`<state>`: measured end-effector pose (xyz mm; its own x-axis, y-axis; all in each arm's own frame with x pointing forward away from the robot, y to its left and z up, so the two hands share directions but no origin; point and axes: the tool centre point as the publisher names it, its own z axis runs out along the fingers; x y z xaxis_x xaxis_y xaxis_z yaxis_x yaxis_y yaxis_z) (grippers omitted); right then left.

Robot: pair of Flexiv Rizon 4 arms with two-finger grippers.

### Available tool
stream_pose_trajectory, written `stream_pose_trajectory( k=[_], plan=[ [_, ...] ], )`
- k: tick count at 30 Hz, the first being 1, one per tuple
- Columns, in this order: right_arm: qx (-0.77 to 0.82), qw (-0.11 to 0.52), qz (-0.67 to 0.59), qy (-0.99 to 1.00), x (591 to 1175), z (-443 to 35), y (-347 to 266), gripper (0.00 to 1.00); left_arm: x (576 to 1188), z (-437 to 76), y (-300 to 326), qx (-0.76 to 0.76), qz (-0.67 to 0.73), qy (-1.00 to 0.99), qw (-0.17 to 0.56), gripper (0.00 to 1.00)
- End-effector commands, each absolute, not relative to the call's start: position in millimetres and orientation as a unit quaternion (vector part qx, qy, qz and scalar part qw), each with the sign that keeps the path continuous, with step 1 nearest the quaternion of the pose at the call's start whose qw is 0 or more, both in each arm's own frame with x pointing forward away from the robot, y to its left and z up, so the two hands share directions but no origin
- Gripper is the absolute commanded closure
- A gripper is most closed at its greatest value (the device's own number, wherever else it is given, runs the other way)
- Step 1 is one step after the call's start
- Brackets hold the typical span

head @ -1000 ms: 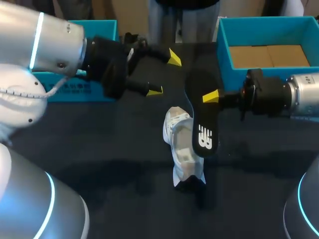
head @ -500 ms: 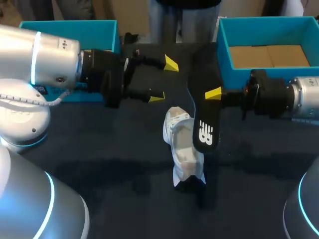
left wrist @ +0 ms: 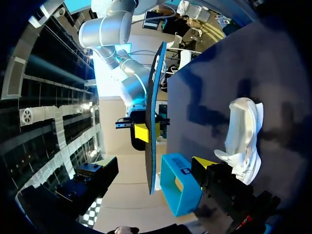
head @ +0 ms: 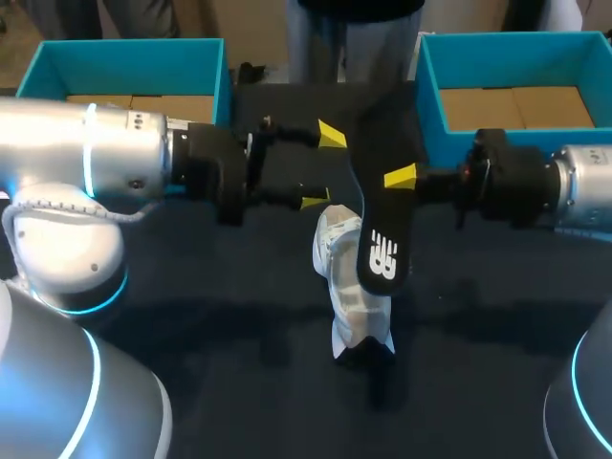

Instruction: Take the shoe out of the shoebox, open the shoe tongue, remove and reinsert the insole, then place the shoe into the shoebox

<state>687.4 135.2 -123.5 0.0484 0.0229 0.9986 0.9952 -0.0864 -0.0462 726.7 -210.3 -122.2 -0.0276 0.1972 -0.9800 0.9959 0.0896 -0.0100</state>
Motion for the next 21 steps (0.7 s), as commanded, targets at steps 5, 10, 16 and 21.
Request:
stream_pose_trajectory(
  k=[5, 10, 16, 21],
  plan=[
    [-0.538, 0.486, -0.502, -0.472, 688.6, -126.0, 144.2, 1.00, 730.9, -130.3, -230.2, 0.502, -0.449, 0.555, 0.489, 0.21],
    [-0.537, 0.488, -0.500, -0.474, 688.8, -126.9, 146.5, 1.00, 733.2, -131.0, -240.2, 0.493, -0.453, 0.560, 0.489, 0.34],
    [-0.535, 0.489, -0.498, -0.476, 687.6, -127.9, 149.3, 1.00, 734.2, -132.4, -253.1, 0.486, -0.459, 0.561, 0.488, 0.53],
    [-0.532, 0.492, -0.497, -0.477, 687.5, -129.2, 152.0, 1.00, 734.9, -133.5, -259.7, 0.482, -0.461, 0.562, 0.489, 0.56]
  ],
)
